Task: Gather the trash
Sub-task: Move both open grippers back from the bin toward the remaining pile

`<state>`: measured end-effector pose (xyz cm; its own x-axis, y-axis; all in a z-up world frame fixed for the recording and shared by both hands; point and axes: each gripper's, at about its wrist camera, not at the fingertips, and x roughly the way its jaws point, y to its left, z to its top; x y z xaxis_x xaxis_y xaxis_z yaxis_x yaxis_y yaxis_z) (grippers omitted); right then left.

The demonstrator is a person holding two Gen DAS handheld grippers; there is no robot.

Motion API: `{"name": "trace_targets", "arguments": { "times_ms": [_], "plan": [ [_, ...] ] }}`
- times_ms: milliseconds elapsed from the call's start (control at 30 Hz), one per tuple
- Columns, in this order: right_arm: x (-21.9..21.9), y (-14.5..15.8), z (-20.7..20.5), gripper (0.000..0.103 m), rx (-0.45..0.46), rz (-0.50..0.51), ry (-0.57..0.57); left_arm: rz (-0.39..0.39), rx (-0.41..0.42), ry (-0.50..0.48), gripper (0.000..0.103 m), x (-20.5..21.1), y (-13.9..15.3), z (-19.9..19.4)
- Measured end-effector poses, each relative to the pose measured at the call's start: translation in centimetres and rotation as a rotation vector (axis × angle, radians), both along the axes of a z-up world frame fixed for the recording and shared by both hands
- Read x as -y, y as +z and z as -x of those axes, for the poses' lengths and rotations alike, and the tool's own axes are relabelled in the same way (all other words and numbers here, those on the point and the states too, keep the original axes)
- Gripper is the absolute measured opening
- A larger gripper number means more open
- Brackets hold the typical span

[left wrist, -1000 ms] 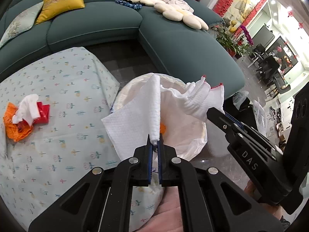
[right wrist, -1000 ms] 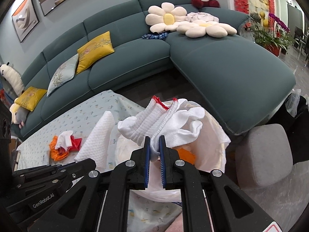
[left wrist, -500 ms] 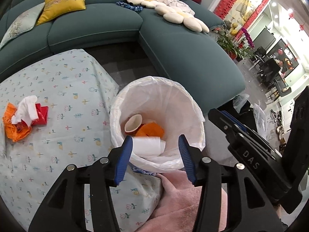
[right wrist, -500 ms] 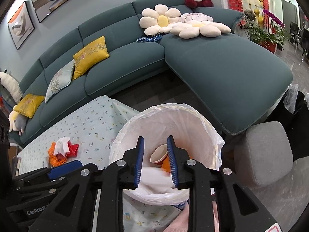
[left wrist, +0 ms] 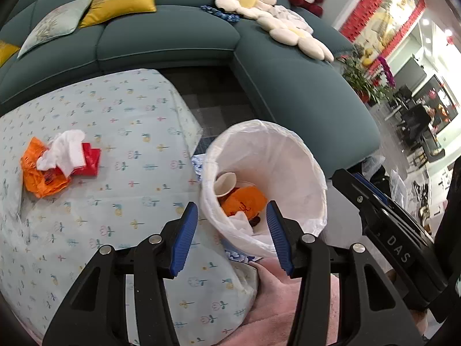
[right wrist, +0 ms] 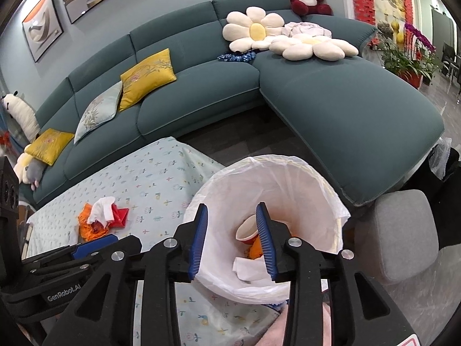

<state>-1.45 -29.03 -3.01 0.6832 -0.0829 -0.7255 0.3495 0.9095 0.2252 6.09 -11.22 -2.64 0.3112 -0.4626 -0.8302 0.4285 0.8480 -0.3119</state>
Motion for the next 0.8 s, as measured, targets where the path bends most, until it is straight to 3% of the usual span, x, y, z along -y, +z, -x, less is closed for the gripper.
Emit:
{"name": "trace_targets", "arguments": {
  "times_ms": [300, 433, 800],
  "plan": [
    [-3.0, 0.5, -1.2, 0.037, -0.004, 0.017, 0.064, -0.004, -0.006, 0.083, 0.047, -3.9, -0.4, -0.8],
    [-4.6, 0.6, -1.9, 0.036, -0.009, 0.023, 0.093, -0.002, -0.010, 0.139, 0.054, -6.4, -0.6, -1.2],
    [-10.6, 0.6, -4.4, 0.036, -0.031, 0.042, 0.202, 0.000, -0.040, 0.281, 0.058, -14.3, -1.9, -2.6]
  ]
}}
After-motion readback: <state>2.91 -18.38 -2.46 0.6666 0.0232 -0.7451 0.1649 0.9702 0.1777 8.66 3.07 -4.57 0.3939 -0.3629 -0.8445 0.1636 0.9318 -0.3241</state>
